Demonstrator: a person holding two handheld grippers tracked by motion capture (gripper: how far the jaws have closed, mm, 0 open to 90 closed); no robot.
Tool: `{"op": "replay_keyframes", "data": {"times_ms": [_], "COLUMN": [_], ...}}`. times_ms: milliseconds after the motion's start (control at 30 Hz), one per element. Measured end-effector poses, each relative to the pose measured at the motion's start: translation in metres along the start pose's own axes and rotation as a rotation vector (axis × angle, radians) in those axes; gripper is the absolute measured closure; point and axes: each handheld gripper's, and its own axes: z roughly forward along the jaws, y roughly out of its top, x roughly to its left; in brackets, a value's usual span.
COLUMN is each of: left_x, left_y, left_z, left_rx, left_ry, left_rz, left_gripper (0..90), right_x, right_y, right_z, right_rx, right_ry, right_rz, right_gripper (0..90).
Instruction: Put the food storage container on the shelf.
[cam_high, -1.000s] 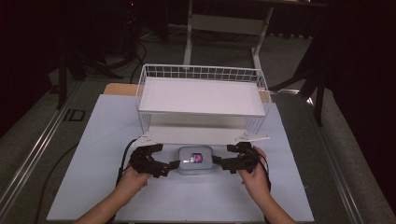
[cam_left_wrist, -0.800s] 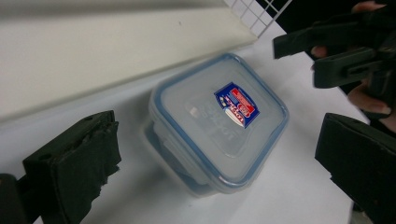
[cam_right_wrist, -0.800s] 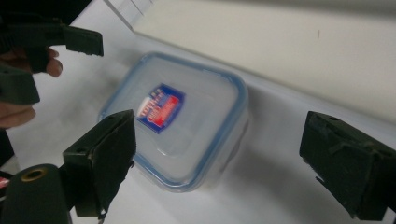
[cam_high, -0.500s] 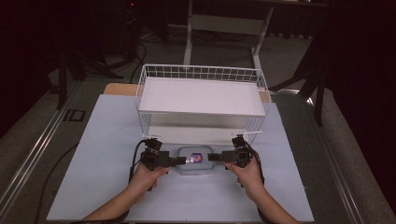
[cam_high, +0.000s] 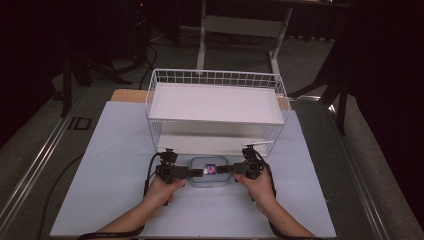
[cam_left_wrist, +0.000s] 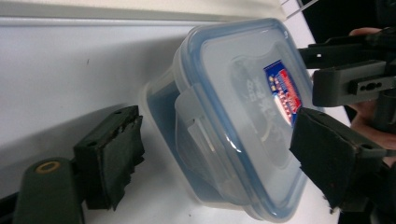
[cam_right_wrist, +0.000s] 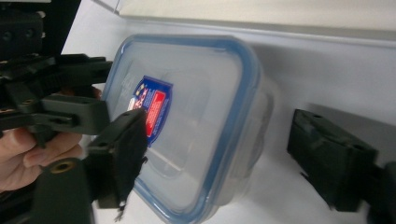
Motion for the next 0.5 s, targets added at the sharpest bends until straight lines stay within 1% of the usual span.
{"op": "replay_keyframes", "data": {"times_ms": [33, 67, 100, 167, 233, 333, 367, 433, 467, 500], "left_x": [0.0, 0.0, -0.001, -0.002, -0.001, -0.005, -0.007, -0.011, -0.011, -0.013], "left_y": [0.0, 0.0, 0.0, -0.001, -0.001, 0.0, 0.0, -0.002, -0.002, -0.003], "left_z": [0.0, 0.001, 0.001, 0.002, 0.002, 0.0, -0.002, -0.004, -0.004, -0.006], "left_rx": [-0.002, 0.002, 0.003, -0.003, 0.009, 0.019, 0.016, 0.009, 0.009, 0.003], "left_ry": [-0.01, -0.016, -0.023, -0.017, -0.015, -0.001, 0.007, 0.019, 0.019, 0.025], "left_rz": [-0.01, -0.012, -0.021, -0.028, -0.038, -0.026, -0.023, 0.005, 0.005, 0.022], "left_gripper": [20.8, 23.1, 23.3, 24.3, 24.5, 27.2, 28.8, 32.9, 35.0, 35.0], "right_x": [0.0, 0.001, 0.001, 0.002, 0.001, 0.002, 0.002, 0.003, 0.003, 0.004], "right_y": [0.0, -0.001, -0.002, -0.002, -0.002, -0.003, -0.004, -0.006, -0.006, -0.007], "right_z": [0.001, 0.001, 0.002, 0.002, 0.001, 0.0, 0.0, -0.001, -0.001, -0.001], "right_rx": [-0.002, 0.0, 0.003, 0.01, 0.019, 0.02, 0.016, 0.003, 0.003, -0.002], "right_ry": [-0.004, 0.006, 0.029, 0.024, 0.028, 0.021, 0.021, 0.012, 0.012, 0.009], "right_rz": [0.001, 0.003, 0.008, 0.004, 0.009, 0.015, 0.021, 0.022, 0.022, 0.025], "right_gripper": [25.7, 32.2, 32.3, 33.2, 34.4, 34.6, 34.7, 34.7, 34.7, 34.8]}}
